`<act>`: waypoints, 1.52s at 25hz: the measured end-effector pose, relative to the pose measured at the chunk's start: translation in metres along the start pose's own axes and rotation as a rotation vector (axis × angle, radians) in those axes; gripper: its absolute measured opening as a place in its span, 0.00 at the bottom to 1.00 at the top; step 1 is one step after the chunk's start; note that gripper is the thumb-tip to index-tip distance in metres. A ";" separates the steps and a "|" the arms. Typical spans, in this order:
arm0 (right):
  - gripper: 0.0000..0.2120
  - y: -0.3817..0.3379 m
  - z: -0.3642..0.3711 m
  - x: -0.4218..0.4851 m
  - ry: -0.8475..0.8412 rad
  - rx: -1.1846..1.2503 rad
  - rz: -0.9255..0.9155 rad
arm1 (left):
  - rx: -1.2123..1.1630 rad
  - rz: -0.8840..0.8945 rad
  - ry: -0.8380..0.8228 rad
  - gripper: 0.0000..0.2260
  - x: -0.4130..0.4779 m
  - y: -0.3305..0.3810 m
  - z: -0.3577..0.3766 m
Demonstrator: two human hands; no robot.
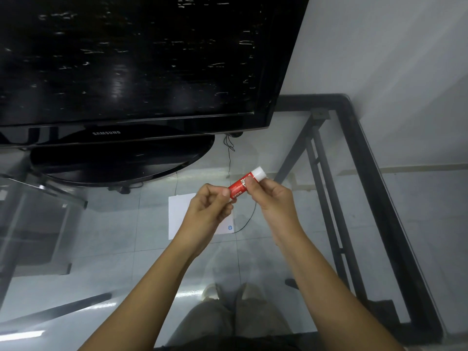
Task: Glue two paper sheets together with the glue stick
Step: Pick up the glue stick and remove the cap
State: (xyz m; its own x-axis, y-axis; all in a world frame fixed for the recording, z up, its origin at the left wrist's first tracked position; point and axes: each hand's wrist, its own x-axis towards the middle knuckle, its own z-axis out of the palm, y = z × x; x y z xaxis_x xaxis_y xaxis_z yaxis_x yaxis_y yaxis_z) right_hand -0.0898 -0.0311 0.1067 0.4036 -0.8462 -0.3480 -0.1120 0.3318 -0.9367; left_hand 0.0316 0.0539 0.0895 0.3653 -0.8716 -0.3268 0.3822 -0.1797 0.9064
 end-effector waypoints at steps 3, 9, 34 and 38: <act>0.09 -0.002 0.009 -0.005 0.011 0.010 0.032 | 0.796 0.692 0.155 0.07 -0.003 -0.007 -0.011; 0.14 -0.007 0.016 -0.009 -0.018 0.053 -0.008 | 0.271 0.271 0.064 0.05 -0.010 0.012 -0.010; 0.08 -0.020 0.022 -0.015 -0.030 -0.028 -0.017 | 1.097 1.210 0.239 0.09 -0.011 0.013 -0.033; 0.14 -0.023 0.030 -0.016 -0.063 -0.054 -0.025 | 1.167 1.284 0.323 0.09 -0.011 0.009 -0.034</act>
State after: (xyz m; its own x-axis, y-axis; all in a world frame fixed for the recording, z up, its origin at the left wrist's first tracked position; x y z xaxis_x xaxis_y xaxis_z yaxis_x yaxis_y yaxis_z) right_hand -0.0665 -0.0128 0.1351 0.4632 -0.8252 -0.3233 -0.1495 0.2868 -0.9463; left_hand 0.0604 0.0775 0.0922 0.1135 -0.6203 0.7761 -0.9520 0.1557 0.2637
